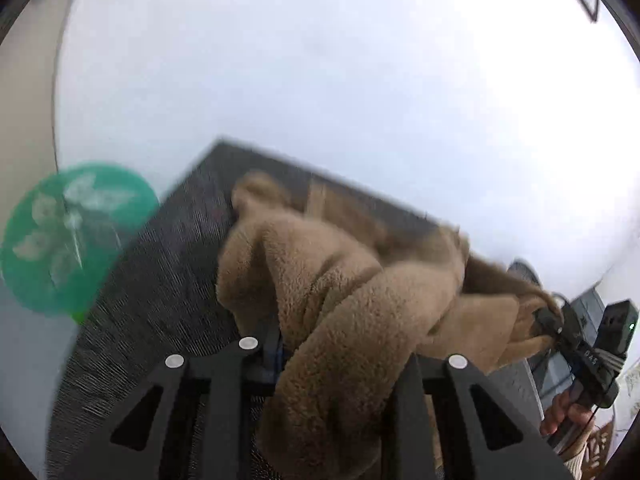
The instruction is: Fold clothes
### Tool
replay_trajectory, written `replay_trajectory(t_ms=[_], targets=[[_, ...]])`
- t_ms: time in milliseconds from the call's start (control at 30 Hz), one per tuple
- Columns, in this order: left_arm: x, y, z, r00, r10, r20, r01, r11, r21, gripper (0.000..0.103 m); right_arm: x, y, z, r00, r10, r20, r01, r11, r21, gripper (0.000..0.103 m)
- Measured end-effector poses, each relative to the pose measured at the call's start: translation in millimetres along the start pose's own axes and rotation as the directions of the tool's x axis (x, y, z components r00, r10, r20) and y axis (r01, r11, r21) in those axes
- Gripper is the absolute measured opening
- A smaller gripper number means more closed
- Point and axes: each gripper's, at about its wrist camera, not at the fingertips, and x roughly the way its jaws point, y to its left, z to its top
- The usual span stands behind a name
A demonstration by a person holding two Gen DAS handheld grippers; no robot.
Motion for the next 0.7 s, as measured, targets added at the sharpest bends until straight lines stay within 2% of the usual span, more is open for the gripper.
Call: replay_trajectory(t_ms=[100,333,600,700], targets=[[-20,6,14,0.998,-0.009,0.054,0.010,1.000,-0.017,0.025,-22,-8,13,0.997,-0.023,0.079,0.022,1.000,0.013,0.014],[-38,17,21,0.995,0.019,0.099,-0.014,0.999,-0.049,0.025,-68,-15,30,0.969,-0.114,0.217,0.115,0.993,0.008,0.014],[-50,26,27,0.991,0.044,0.125,-0.037,0.997,-0.062,0.025,-87,-32,35,0.949,-0.188,0.251,0.177,0.982,0.067,0.014],[-31,33,21,0.994,0.095,0.057,-0.091,0.994,-0.060,0.031,-77,-47,31,0.953,-0.223,0.204,0.208,0.974,0.096,0.014]])
